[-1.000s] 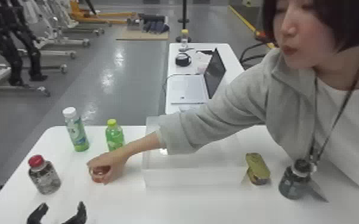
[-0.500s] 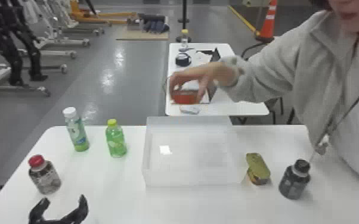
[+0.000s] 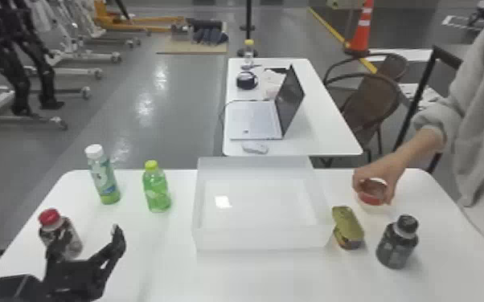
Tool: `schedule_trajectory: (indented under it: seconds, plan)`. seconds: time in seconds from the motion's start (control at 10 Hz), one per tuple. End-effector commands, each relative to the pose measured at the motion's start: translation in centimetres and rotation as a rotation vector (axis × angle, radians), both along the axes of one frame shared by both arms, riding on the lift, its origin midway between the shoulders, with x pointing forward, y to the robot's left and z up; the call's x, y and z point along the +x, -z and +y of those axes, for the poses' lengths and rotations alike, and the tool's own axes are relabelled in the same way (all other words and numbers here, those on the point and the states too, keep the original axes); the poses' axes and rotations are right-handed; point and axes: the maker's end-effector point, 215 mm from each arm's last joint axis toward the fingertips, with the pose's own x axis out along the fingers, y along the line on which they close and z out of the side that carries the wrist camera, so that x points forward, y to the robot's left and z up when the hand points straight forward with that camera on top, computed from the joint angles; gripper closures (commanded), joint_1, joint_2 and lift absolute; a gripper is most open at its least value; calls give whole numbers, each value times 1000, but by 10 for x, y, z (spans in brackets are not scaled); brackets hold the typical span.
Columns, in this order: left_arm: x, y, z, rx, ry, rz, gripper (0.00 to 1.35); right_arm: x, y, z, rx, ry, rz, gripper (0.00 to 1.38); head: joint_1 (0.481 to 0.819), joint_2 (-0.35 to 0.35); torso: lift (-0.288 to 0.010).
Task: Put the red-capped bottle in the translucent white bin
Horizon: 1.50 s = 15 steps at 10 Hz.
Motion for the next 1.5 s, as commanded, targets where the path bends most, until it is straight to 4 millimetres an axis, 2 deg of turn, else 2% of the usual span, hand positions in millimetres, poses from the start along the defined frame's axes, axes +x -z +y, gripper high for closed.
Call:
schedule_trajectory:
  seconds: [0.0,0.2,0.3,0.4,0.7,0.9,1.2,1.4]
  plan:
    - [4,-15,-1,-21,10,-32,228,-4,-2,2,-1,6,-3,160,549,0,-100]
    - [14,-24,-15,62,59,30,228,-12,2,-1,-4,39,10,156,549,0,-100]
    - [14,-25,-15,65,62,27,229,-11,0,2,-29,38,5,160,549,0,-100]
    - [16,-17,-21,82,78,53,228,-13,0,0,-39,47,8,165,549,0,-100]
    - [12,25,-30,94,103,169,229,-15,8,0,-14,56,22,177,549,0,-100]
    - [3,42,-18,99,67,211,229,-15,17,12,29,44,37,177,549,0,-100]
    - [-24,68,-2,34,-9,257,229,-15,17,15,49,44,39,179,549,0,-100]
    - [-39,71,10,16,-29,248,229,-15,22,21,67,39,54,179,549,0,-100]
